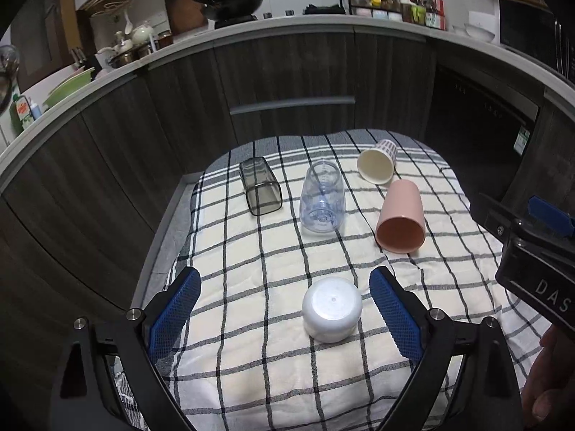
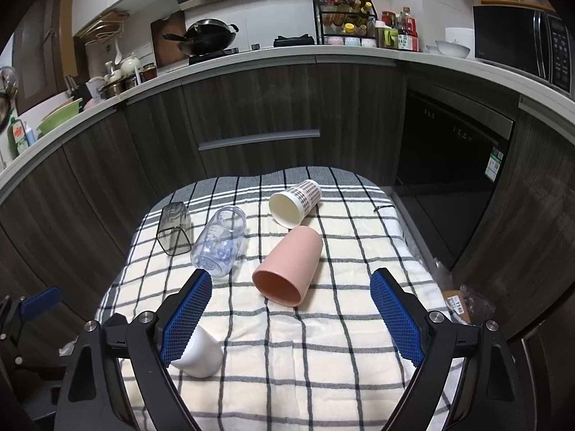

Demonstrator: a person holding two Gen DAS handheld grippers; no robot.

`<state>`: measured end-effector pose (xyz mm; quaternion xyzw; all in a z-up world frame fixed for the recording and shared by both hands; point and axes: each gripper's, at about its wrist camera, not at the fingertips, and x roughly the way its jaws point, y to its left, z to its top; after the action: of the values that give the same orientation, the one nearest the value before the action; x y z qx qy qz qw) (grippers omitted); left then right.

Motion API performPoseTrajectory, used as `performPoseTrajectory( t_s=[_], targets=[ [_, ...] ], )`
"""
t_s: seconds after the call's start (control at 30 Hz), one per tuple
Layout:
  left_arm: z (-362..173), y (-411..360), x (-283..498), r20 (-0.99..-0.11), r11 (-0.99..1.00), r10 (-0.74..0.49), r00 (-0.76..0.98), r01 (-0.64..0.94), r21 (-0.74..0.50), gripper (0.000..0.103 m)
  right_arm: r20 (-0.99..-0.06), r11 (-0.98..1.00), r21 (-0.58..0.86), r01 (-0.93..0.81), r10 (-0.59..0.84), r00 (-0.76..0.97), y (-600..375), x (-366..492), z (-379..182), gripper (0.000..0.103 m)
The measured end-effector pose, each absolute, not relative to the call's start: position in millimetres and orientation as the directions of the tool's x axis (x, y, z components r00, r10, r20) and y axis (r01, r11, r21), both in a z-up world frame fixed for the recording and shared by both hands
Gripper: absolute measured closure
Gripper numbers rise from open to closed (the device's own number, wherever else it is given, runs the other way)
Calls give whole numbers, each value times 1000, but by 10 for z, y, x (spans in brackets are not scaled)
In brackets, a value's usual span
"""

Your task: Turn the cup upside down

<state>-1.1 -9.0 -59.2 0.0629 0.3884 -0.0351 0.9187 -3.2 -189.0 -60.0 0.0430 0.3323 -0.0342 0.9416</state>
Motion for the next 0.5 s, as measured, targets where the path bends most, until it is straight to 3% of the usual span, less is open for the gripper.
performPoseTrajectory(
  t_s=[0.5],
  targets=[
    [-497, 30, -274, -625, 997, -32, 780, 71, 37, 0, -582, 997, 41, 69, -32, 812, -1836, -193, -605, 9]
  ],
)
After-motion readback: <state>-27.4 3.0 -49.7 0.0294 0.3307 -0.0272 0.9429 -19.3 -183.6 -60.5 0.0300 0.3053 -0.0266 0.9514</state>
